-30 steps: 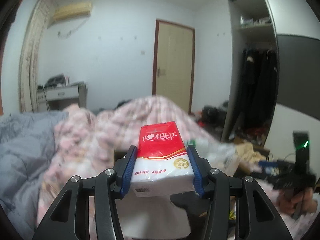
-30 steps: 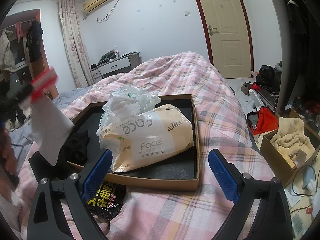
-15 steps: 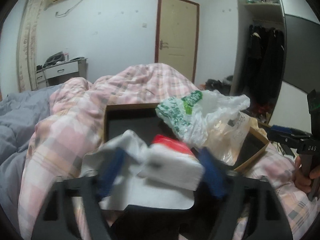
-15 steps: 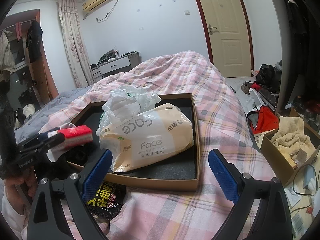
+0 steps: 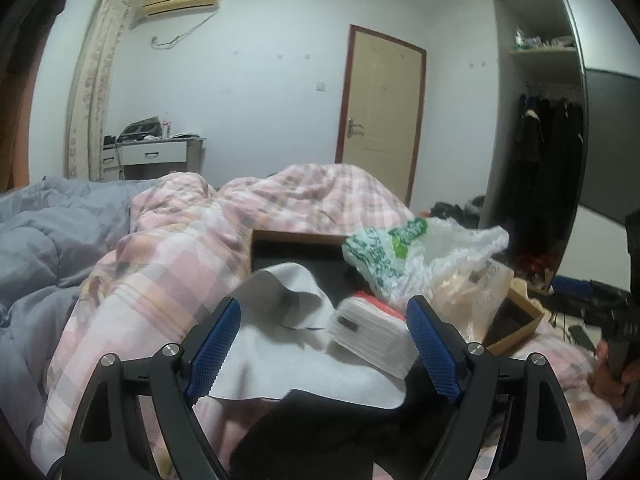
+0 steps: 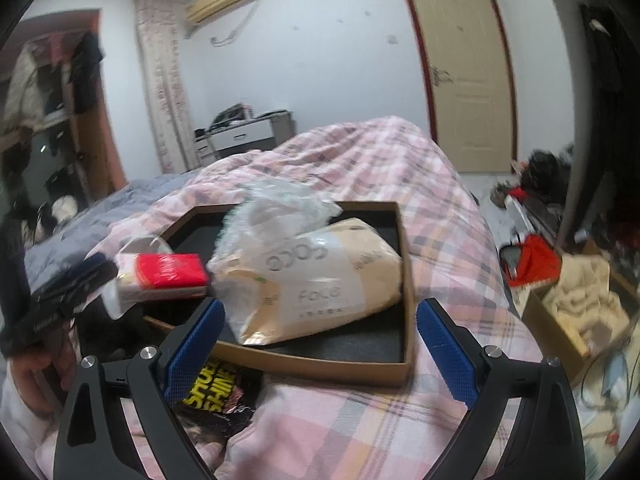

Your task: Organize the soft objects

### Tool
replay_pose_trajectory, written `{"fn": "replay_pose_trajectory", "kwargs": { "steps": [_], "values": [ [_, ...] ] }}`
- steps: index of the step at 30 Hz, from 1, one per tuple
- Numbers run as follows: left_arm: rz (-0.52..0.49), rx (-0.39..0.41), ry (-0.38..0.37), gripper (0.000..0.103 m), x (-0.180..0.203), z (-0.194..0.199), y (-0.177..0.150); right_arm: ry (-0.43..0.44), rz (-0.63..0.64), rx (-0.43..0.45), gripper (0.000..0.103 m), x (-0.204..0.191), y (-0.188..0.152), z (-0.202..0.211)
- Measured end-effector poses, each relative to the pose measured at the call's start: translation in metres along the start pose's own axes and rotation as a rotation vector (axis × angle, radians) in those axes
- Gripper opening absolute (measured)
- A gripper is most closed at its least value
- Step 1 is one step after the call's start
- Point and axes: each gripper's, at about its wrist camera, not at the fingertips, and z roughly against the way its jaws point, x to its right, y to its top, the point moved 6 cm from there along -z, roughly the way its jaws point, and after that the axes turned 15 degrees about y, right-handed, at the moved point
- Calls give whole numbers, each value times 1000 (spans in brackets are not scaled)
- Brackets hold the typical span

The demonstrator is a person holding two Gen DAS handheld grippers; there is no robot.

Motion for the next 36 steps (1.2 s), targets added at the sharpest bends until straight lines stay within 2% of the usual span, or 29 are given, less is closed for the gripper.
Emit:
{"fn": "replay_pose_trajectory", "kwargs": {
  "steps": [2,3,4,5,12,18,23,36],
  "values": [
    [30,-3,0,83,-6,-1,2,12,62,-9,96,-12,0,-1],
    [40,-4,1,87,-8,-1,2,23,110,-17,96,-22,-1,-2],
    [54,-6,-1,100,-11,-2,3,30,140,-24,96,-28,-1,-3],
    [76,1,-7,103,-15,-1,4,34,177,-32,96,-35,-3,-4],
    [138,19,24,103,-27,2,8,41,321,-118,96,-54,-14,-16],
    [179,-26,50,103,-33,-8,2,40,350,-161,96,-56,-18,-21],
    [222,-50,51,103,-41,-13,-1,-19,351,-182,96,-53,-21,-23],
    [210,-58,64,103,-39,-15,-3,-20,332,-180,96,-49,-19,-21]
  ]
}}
